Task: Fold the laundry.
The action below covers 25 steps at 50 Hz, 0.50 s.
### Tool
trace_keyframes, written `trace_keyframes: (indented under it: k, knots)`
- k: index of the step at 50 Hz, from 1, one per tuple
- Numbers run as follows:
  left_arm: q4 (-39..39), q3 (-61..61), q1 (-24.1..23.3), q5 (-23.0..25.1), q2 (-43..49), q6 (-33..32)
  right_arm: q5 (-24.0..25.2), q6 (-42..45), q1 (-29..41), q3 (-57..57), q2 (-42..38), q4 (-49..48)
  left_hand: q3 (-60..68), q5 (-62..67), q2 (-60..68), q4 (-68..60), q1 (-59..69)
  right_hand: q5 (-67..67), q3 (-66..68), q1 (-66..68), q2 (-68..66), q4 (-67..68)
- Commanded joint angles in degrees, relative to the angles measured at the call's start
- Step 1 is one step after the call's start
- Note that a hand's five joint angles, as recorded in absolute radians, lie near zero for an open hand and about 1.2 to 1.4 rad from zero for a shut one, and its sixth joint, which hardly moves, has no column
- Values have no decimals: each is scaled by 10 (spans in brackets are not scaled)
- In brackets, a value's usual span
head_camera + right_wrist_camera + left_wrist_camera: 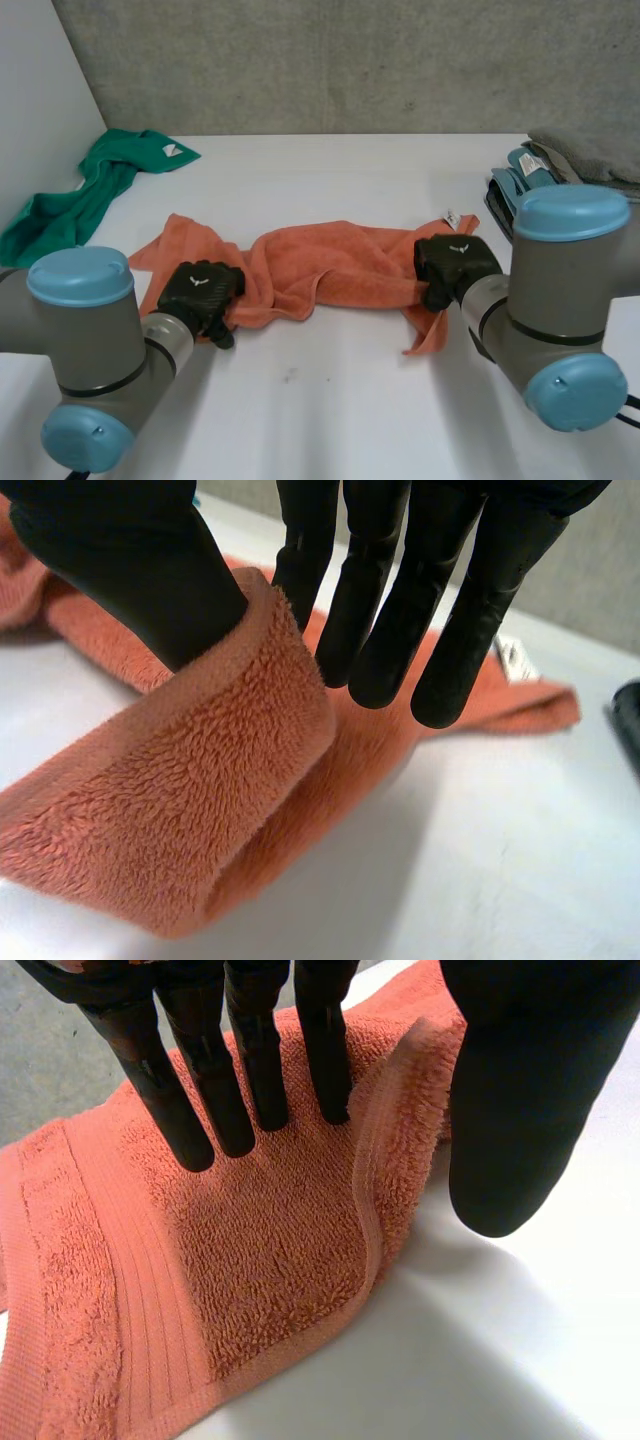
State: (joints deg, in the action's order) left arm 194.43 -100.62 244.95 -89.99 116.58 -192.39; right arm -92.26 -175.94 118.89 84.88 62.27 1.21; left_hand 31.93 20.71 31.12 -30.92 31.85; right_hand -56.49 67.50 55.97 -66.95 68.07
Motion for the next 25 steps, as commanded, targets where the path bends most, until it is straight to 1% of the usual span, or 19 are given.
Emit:
trace_keyframes:
  k: [1, 4, 8, 12, 13, 15, 16, 18, 20, 23, 24, 25]
  knots:
    - [8, 21, 0, -2, 19, 0, 16, 15, -3, 11, 95, 2, 30, 42, 38, -40, 31, -135, 125, 240, -130, 119]
    - [9, 27, 0, -3, 22, 0, 18, 30, -3, 12, 123, 4, 52, 64, 60, -62, 53, -135, 125, 240, -130, 119]
    - [11, 38, 0, -14, 32, 0, 18, 53, -3, 12, 166, 5, 154, 167, 162, -164, 155, -135, 125, 240, -130, 119]
    - [23, 49, 4, -33, 40, 0, 19, 71, -3, 7, 201, 6, 364, 377, 372, -374, 365, -135, 125, 240, -130, 119]
    - [24, 54, 8, -40, 38, -1, 19, 84, -4, 3, 211, 7, 480, 492, 488, -490, 480, -135, 125, 240, -130, 119]
    - [24, 60, 11, -44, 35, -5, 19, 101, -5, -3, 218, 9, 481, 493, 489, -491, 481, -135, 125, 240, -130, 119]
    - [22, 64, 14, -46, 31, -10, 18, 126, -5, -13, 225, 10, 481, 493, 489, -491, 481, -135, 125, 240, -130, 119]
    - [19, 67, 25, -47, 0, -27, 17, 156, -9, -24, 232, 11, 481, 493, 489, -491, 481, -135, 125, 240, -130, 119]
    - [17, 65, 35, -44, -65, -53, 15, 209, -25, -42, 243, 16, 481, 493, 489, -491, 481, -135, 125, 240, -130, 119]
    - [8, 62, 42, -41, -135, -81, 14, 267, -41, -66, 251, 27, 481, 493, 489, -491, 481, -135, 125, 240, -130, 119]
    - [-5, 63, 42, -40, -183, -98, 12, 301, -45, -87, 255, 35, 481, 493, 489, -491, 481, -135, 125, 240, -130, 119]
    - [-13, 65, 43, -39, -208, -106, 10, 316, -46, -99, 256, 40, 481, 493, 489, -491, 481, -135, 125, 240, -130, 119]
